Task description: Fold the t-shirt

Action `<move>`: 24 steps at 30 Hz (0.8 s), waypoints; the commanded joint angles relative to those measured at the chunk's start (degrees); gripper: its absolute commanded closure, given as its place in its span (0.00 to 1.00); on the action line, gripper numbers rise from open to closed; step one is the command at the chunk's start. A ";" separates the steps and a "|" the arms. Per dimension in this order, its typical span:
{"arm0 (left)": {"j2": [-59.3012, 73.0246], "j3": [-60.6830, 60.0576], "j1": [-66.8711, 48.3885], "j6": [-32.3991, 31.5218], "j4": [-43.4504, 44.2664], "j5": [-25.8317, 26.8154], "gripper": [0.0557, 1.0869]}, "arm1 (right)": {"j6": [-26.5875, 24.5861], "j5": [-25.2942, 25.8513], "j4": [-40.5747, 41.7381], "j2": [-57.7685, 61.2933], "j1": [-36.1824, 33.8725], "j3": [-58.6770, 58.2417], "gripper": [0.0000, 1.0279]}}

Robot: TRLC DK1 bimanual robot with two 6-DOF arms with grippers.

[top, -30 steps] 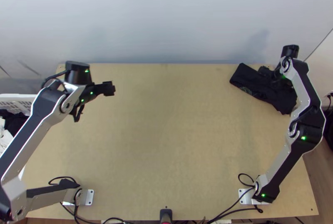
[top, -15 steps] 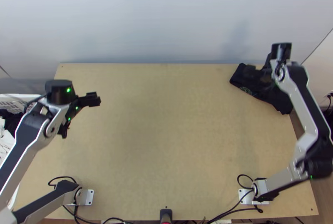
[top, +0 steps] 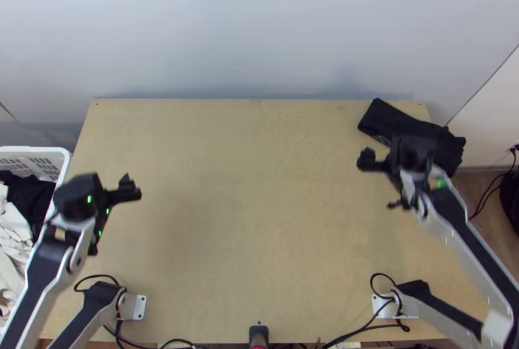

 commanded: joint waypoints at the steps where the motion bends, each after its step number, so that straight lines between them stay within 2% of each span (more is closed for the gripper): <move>1: -15.87 -17.20 3.78 6.14 4.74 -0.56 0.04 | -2.94 7.78 15.50 -15.92 7.95 -22.89 0.03; 7: -32.13 -26.52 5.19 11.59 7.29 0.06 0.04 | -2.94 11.20 23.23 -21.37 8.92 -33.27 0.04; 12: -29.66 -28.54 4.40 11.67 14.85 0.58 0.04 | -2.06 11.29 26.31 -22.24 7.69 -36.17 0.04; 16: -32.65 -32.94 2.64 14.84 22.06 1.81 0.04 | -2.06 11.29 26.40 -24.00 7.78 -37.84 0.04; 19: -39.60 -37.24 2.46 17.30 24.87 2.17 0.04 | -2.15 11.12 27.45 -29.36 7.95 -41.53 0.04; 21: -38.54 -37.24 3.34 16.07 24.96 2.25 0.04 | -2.06 11.20 27.72 -34.11 7.95 -44.60 0.04; 24: -39.24 -37.24 3.52 13.61 24.69 2.25 0.04 | -2.06 11.12 21.13 -49.40 8.13 -47.68 0.04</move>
